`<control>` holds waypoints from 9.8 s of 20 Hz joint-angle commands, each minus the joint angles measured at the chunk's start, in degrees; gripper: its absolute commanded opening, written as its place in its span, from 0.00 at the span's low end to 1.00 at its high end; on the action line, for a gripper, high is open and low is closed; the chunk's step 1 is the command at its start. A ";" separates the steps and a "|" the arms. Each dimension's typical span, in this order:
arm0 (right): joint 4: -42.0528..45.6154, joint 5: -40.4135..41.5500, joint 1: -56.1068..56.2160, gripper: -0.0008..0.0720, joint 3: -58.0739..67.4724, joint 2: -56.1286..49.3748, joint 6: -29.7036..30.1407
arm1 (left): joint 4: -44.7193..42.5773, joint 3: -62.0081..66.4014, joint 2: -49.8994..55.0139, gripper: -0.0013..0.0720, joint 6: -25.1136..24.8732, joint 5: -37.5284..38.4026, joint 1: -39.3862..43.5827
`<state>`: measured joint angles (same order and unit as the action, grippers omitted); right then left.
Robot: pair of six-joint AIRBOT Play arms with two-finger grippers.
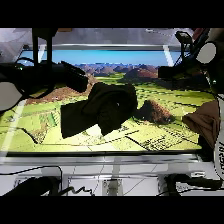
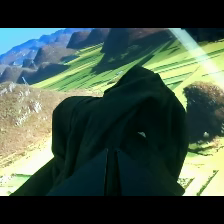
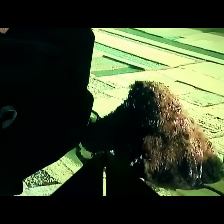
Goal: Fold the clothes and pants, and hang the long-sleeved shirts on hangers.
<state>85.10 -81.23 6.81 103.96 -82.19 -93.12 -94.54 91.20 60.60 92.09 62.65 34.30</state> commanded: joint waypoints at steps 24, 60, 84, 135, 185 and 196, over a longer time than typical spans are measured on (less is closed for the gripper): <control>-46.07 32.20 16.15 0.64 -56.46 0.00 24.24 | -10.84 -0.02 -1.55 0.11 0.00 15.63 -15.78; -54.25 32.37 17.44 0.04 -46.47 -4.37 39.67 | -17.00 -1.92 1.86 0.04 -0.02 16.17 -19.56; -59.69 31.36 10.14 0.63 -54.66 -8.07 38.99 | -12.76 -3.10 1.97 0.04 -1.66 18.64 -20.76; -15.82 33.46 -22.23 0.04 -32.00 -13.27 9.60 | 45.31 20.76 51.30 0.99 -13.11 12.83 -19.58; -4.70 -1.33 -4.42 0.04 0.48 2.80 24.46 | 24.11 18.62 8.87 0.91 -21.62 8.57 -42.99; -6.51 -10.23 -39.50 0.04 -53.35 29.53 40.33 | 24.28 18.62 8.92 0.91 -21.62 8.52 -42.99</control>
<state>79.07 -85.89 -25.89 60.53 -56.69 -57.80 -70.24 109.82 69.49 70.48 71.18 -8.67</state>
